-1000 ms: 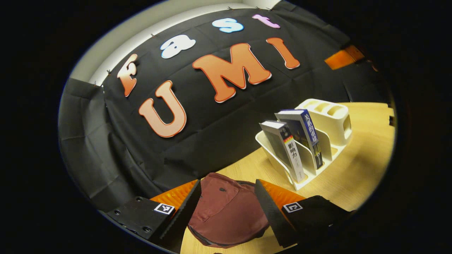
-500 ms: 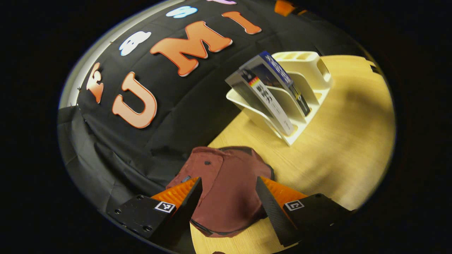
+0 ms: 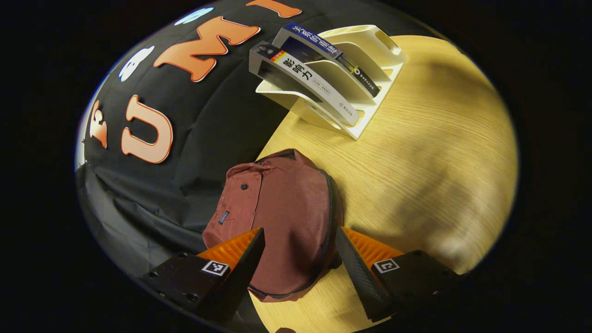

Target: Open the schoolbag, grab two books from the bookshelf and put them into the schoolbag.

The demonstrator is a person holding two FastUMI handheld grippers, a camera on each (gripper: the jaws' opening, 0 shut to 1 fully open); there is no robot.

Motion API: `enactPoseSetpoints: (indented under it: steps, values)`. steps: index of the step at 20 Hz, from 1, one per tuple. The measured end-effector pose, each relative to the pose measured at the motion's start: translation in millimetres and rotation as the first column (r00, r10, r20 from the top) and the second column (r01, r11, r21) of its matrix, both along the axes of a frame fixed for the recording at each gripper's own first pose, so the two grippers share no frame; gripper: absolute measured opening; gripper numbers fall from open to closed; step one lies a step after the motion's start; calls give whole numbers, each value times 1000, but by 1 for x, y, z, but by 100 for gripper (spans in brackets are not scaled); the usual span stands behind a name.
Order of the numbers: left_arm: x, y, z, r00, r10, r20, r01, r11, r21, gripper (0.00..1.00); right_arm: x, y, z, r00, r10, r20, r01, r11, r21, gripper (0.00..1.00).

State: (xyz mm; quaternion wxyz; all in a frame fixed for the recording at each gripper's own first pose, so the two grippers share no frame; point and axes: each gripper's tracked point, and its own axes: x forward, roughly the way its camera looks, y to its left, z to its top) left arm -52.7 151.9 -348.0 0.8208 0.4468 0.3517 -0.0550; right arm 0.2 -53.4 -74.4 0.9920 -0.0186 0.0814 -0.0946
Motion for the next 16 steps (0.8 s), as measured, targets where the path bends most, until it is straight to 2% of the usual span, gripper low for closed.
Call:
enactPoseSetpoints:
  steps: [5, 8, 9, 10, 11, 12, 14, 15, 16]
  values:
    - [5, 11, -10, 999, 26, -20, -25, 999, 46, 96, -2, 0, -1, 1000, -2, -3, 2, 1000, -1, 96]
    - [6, 14, -11, 999, 30, -38, -27, 998, 58, 91, -2, -1, 0, 1000, -3, 0, 3, 1000, -3, 96]
    - [6, 14, -9, 999, 21, -38, -19, 998, 58, 72, -2, -1, 1, 1000, -5, 2, 5, 1000, -5, 96]
    - [5, 12, -10, 999, 14, -50, -11, 998, 55, 69, -1, -1, 1, 1000, -6, 2, 6, 1000, -5, 96]
    - [4, 10, -10, 998, 10, -60, -7, 999, 52, 72, -2, -2, 0, 1000, -6, 1, 6, 1000, -3, 96]
    - [5, 9, -11, 997, 8, -77, -4, 999, 52, 43, -2, -1, 0, 1000, -5, 0, 5, 1000, 0, 96]
    - [6, 8, -9, 995, 6, -95, -1, 999, 53, 28, -1, 2, 0, 1000, -2, -1, 2, 1000, -1, 96]
    - [8, 9, -1, 996, 4, -87, 1, 998, 56, 23, -2, 4, 1, 1000, 1, 1, -1, 1000, -3, 96]
    - [13, 10, 7, 997, 8, -76, -5, 999, 39, 12, -1, 5, 2, 1000, 5, 2, -5, 1000, -6, 96]
